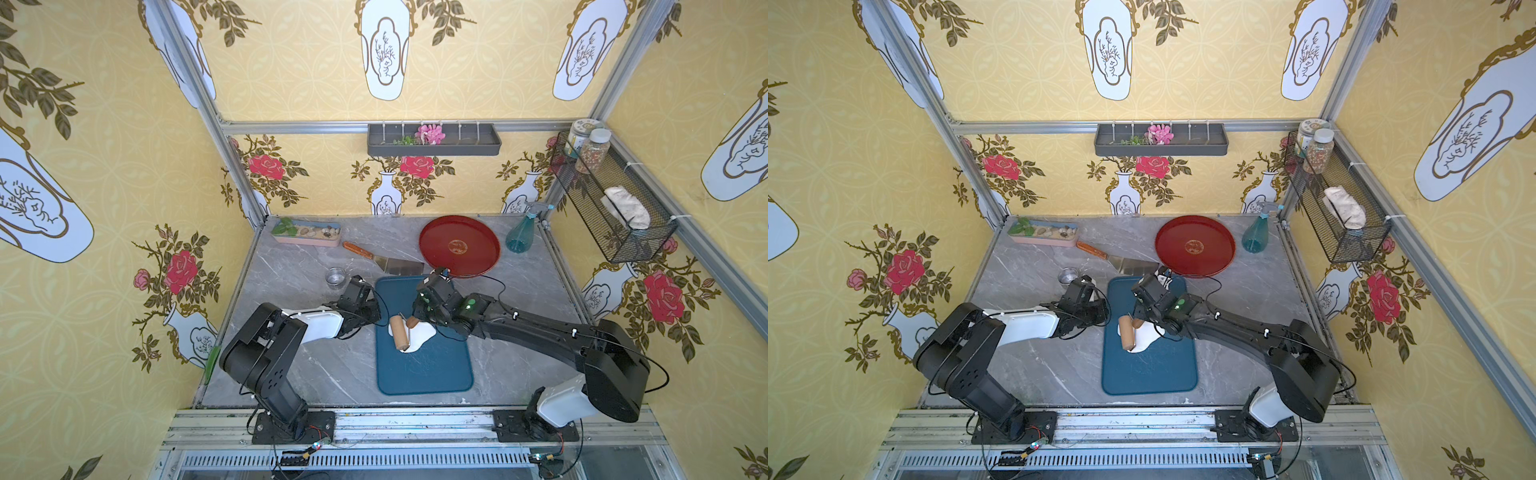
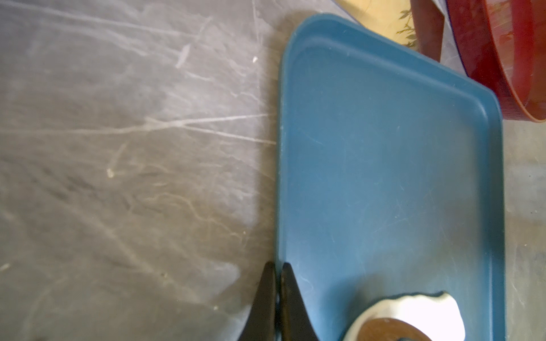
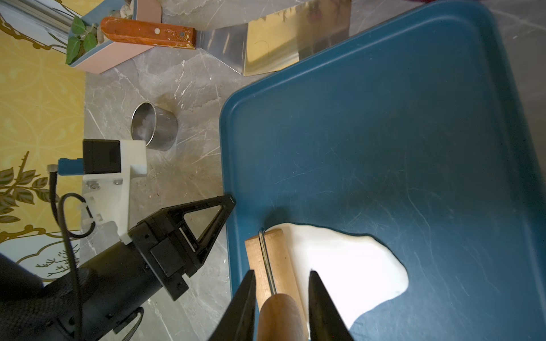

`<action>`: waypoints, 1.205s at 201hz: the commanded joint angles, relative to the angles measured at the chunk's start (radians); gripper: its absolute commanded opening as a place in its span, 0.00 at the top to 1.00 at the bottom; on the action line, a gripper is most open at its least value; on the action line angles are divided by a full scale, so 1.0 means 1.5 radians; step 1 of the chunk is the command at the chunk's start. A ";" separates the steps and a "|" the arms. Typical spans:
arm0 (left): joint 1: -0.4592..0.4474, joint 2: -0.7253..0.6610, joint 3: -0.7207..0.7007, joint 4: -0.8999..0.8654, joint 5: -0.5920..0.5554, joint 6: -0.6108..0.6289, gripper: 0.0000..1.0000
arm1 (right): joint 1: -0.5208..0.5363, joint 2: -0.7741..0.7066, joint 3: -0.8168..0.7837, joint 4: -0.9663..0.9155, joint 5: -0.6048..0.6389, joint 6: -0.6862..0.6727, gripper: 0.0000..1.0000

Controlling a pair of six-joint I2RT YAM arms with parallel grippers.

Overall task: Roll out the dumpling wrappers from the dough
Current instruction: Flatten out the dough on the work surface.

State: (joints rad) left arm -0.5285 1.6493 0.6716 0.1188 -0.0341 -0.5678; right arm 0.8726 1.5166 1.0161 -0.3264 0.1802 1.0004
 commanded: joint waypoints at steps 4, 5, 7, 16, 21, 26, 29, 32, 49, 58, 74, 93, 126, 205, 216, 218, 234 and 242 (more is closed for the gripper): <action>0.002 0.010 -0.007 -0.073 -0.018 0.009 1.00 | 0.010 0.023 0.002 -0.092 -0.017 -0.019 1.00; 0.002 0.011 -0.007 -0.073 -0.018 0.010 1.00 | 0.010 0.024 0.002 -0.091 -0.017 -0.018 1.00; 0.001 0.011 -0.007 -0.073 -0.017 0.010 1.00 | 0.010 0.023 0.002 -0.092 -0.017 -0.018 1.00; 0.002 0.011 -0.007 -0.073 -0.018 0.010 1.00 | 0.009 0.020 0.002 -0.096 -0.014 -0.018 1.00; 0.002 0.011 -0.008 -0.073 -0.018 0.010 1.00 | 0.007 0.017 -0.001 -0.097 -0.012 -0.019 1.00; 0.002 0.011 -0.008 -0.073 -0.018 0.010 1.00 | 0.004 0.012 -0.002 -0.099 -0.010 -0.020 1.00; 0.002 0.011 -0.007 -0.073 -0.018 0.010 1.00 | 0.003 0.010 -0.004 -0.099 -0.009 -0.021 1.00; 0.002 0.011 -0.007 -0.073 -0.018 0.010 1.00 | 0.001 0.006 -0.007 -0.100 -0.008 -0.022 1.00; 0.002 0.012 -0.006 -0.072 -0.017 0.010 1.00 | -0.013 -0.013 -0.012 -0.110 -0.005 -0.028 1.00; 0.002 0.012 -0.007 -0.072 -0.017 0.010 1.00 | -0.019 -0.023 -0.015 -0.114 -0.002 -0.032 1.00; 0.002 0.012 -0.007 -0.072 -0.017 0.009 1.00 | -0.024 -0.036 -0.014 -0.122 0.002 -0.041 1.00; 0.002 0.013 -0.005 -0.072 -0.017 0.009 1.00 | -0.017 -0.037 -0.005 -0.120 0.004 -0.049 1.00; 0.001 0.013 -0.007 -0.072 -0.017 0.009 1.00 | 0.010 -0.008 0.021 -0.102 -0.003 -0.053 1.00; 0.002 0.008 -0.007 -0.073 -0.018 0.009 1.00 | 0.041 0.039 0.056 -0.116 0.003 -0.056 1.00; 0.002 0.008 -0.008 -0.073 -0.018 0.009 1.00 | 0.040 0.038 0.056 -0.121 0.006 -0.054 1.00; 0.002 0.008 -0.007 -0.073 -0.017 0.009 1.00 | 0.041 0.038 0.055 -0.122 0.006 -0.054 1.00; 0.002 0.007 -0.007 -0.074 -0.018 0.009 1.00 | 0.039 0.032 0.054 -0.122 0.007 -0.055 1.00; 0.002 0.007 -0.007 -0.073 -0.018 0.009 1.00 | 0.037 0.028 0.054 -0.122 0.007 -0.055 1.00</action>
State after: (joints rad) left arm -0.5285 1.6489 0.6724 0.1181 -0.0341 -0.5678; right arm 0.9337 1.5692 1.1023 -0.3897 0.1612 0.9413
